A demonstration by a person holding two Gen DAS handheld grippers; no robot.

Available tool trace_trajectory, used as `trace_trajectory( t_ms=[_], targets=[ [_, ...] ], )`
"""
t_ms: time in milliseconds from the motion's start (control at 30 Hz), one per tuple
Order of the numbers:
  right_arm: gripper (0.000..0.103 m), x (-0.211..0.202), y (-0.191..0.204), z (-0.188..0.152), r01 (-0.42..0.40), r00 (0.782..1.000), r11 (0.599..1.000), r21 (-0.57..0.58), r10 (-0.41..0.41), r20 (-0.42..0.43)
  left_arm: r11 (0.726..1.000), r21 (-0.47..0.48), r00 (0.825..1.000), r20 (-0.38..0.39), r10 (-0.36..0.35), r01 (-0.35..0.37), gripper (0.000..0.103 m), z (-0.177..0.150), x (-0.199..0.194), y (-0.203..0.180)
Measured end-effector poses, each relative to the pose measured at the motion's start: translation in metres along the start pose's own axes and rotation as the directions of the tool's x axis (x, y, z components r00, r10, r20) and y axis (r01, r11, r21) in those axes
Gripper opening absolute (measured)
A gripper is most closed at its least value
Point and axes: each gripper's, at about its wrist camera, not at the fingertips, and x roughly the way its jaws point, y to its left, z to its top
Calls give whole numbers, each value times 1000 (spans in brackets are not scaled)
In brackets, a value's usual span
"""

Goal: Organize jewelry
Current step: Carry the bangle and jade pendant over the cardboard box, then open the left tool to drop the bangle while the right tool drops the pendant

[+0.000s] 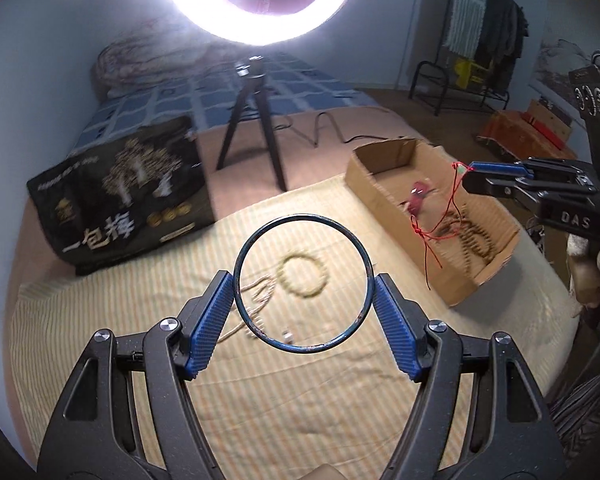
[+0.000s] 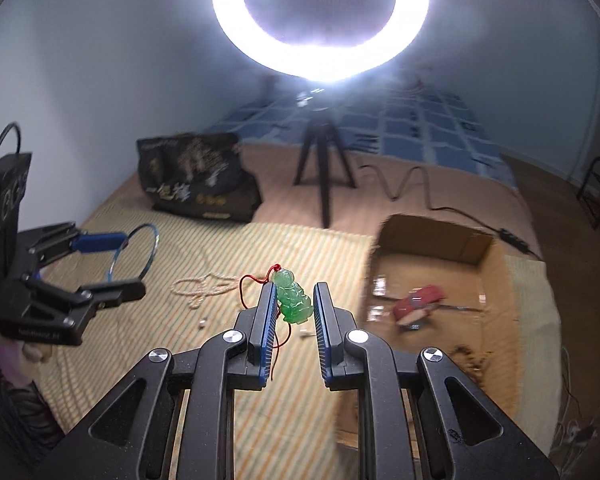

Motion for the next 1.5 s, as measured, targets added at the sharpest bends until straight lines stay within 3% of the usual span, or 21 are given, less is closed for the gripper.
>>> trace_trajectory(
  t_ms=[233,500,1067,1500],
  targets=[
    [17,-15,-47,1,104,994,989,109,-105,10,999,22,999,14,-42,41,73,19,10,-34],
    [17,-25,-83,-10,158,987,974,165,-161,5,997,36,997,20,-74,73,73,49,38,-67],
    [17,-11,-122,-37,185,982,959,216,-173,-77,994,24,994,-30,-105,105,73,94,119,-110],
    [17,2,-133,-45,202,977,949,241,-179,-115,995,26,994,-55,-94,96,73,104,145,-127]
  ],
)
